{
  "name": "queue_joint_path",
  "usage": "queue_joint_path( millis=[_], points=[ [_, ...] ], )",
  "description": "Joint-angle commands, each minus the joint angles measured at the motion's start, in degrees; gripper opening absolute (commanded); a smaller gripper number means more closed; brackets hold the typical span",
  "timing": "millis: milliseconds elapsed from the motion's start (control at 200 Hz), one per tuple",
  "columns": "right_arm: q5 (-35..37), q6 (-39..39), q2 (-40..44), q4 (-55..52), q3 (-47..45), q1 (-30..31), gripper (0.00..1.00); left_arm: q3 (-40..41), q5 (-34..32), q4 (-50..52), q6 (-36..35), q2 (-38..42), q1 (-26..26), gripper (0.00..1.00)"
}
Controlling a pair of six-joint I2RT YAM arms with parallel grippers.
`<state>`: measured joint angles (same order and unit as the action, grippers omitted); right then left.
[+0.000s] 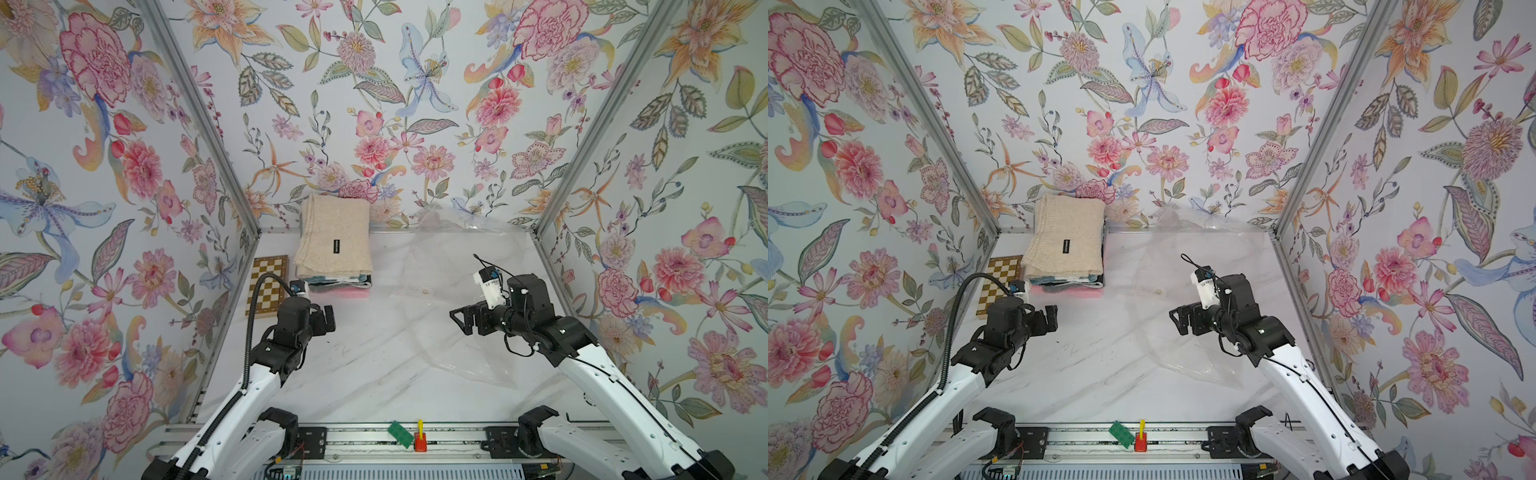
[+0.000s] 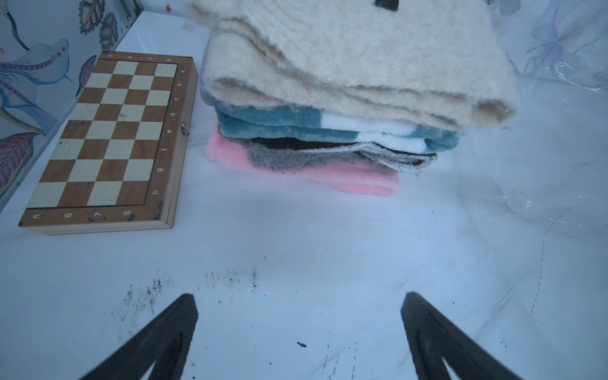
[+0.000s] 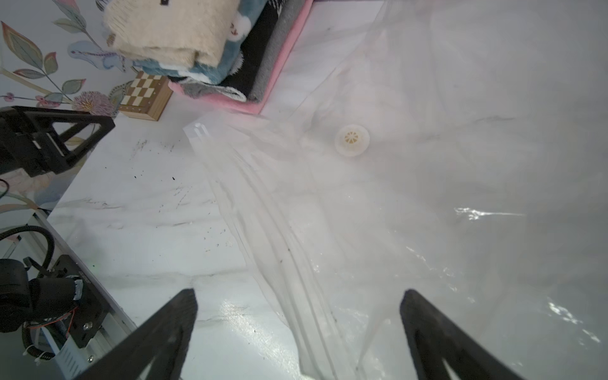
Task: Take the blanket out of the vacuum bag
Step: Place the vacuum bag at the center of the board, then reset both arms
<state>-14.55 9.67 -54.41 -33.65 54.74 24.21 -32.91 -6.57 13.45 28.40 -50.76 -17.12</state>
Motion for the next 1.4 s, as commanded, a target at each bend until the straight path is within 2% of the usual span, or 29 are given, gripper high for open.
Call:
queue_joint_path(
  millis=[0, 130, 240, 335, 390, 475, 585, 636, 691, 736, 781, 836, 871, 916, 941, 996, 1011, 1056, 1076, 1126, 1196, 1271, 1396],
  points=[
    [3.66, -0.54, -0.11, -3.35, 3.31, -1.55, 0.99, 0.97, -8.44, -1.42, -0.91, 0.52, 0.72, 0.99],
    [10.72, 1.56, -2.75, 2.78, 2.47, -7.74, 0.99, 4.18, -15.59, -10.35, -1.49, -0.91, 3.36, 0.99],
    [10.42, 4.33, -4.52, 12.35, -2.73, -18.79, 0.99, 6.85, -24.19, -18.69, -3.66, -2.78, 3.49, 0.99],
    [8.85, 7.51, -5.97, 23.23, -10.92, -29.9, 0.99, 10.76, -31.01, -30.43, -9.03, -5.75, 3.76, 0.99],
    [10.32, 8.63, -6.8, 30.56, -16.59, -34.85, 0.99, 13.87, -31.2, -40.78, -13.76, -7.65, 4.01, 1.0],
    [14.82, 7.38, -8.62, 45.98, -26.39, -38.59, 0.99, 19.25, -27.72, -58.68, -20.3, -11.76, 4.7, 0.99],
    [16.48, 5.3, -12.59, 60.95, -34.17, -38.2, 0.99, 21.76, -21.26, -73.03, -21.93, -18.77, 6.05, 1.0],
    [18.31, 3.23, -15.23, 67.39, -36.54, -35.76, 0.99, 23.35, -17.8, -80.18, -24.38, -22.39, 6.13, 0.99],
    [21.45, 1.55, -18.52, 74.51, -38.12, -32.34, 0.99, 23.15, -18.39, -84.53, -27.36, -26.78, 6.09, 1.0],
    [20.08, -0.38, -19.33, 74.67, -37.18, -30.32, 0.99, 22.84, -17.42, -85.3, -29.55, -27.81, 6.06, 0.99],
    [20.98, -3.12, -21.17, 81.59, -38.49, -27.43, 0.99, 23.63, -15.89, -89.47, -31.37, -29.3, 6.56, 0.99],
    [19.8, -7.66, -23.05, 89.15, -39.76, -24.79, 0.99, 25.18, -11.47, -95.14, -30.27, -33.26, 8.55, 0.99],
    [21.07, -10.24, -24.88, 92.5, -40.49, -23.17, 0.99, 26.78, -8.4, -101.2, -29.99, -37.47, 9.62, 0.99],
    [20.19, -10.85, -28.41, 98.67, -42.04, -22.54, 0.99, 28.76, -7.76, -115.23, -31.62, -44.12, 9.75, 0.99],
    [19.24, -11.46, -31.11, 102.98, -43.12, -22.26, 0.99, 29.43, -7.43, -113.94, -31.25, -43.07, 9.83, 0.99],
    [20.7, -12.87, -37.35, 114.8, -44.43, -21.31, 0.99, 27.95, -7.85, -103.49, -29.37, -38.39, 10.42, 0.99],
    [20.87, -12.94, -36.86, 113.68, -44.16, -21.15, 0.99, 27.13, -8.44, -101.41, -29.17, -37.23, 10.43, 0.99],
    [18.55, -12.42, -32.34, 99.49, -40.98, -21.7, 0.99, 25.12, -10.29, -98.83, -28.98, -37.87, 10.37, 0.99],
    [17.49, -12.61, -32.34, 96.71, -39.68, -22.03, 0.99, 24.3, -11.2, -98.88, -28.95, -38.34, 10.37, 0.99],
    [16.88, -12.85, -35.21, 100.3, -38.67, -22.01, 0.99, 22.84, -14.74, -98.36, -28.72, -40.97, 10.15, 0.99],
    [20.49, -11.6, -33.24, 97.55, -39.18, -21.92, 0.99, 22.81, -14.76, -95.86, -27.69, -39.7, 10.27, 0.99],
    [24.06, -11.02, -34.7, 103.46, -40.91, -21.58, 0.99, 22.8, -14.89, -97.93, -28.36, -40.55, 10.09, 0.99],
    [28.46, -9.68, -34.56, 99.67, -39.03, -21.24, 0.99, 22.84, -14.69, -97.14, -28.24, -40.42, 10.18, 0.99]
  ],
)
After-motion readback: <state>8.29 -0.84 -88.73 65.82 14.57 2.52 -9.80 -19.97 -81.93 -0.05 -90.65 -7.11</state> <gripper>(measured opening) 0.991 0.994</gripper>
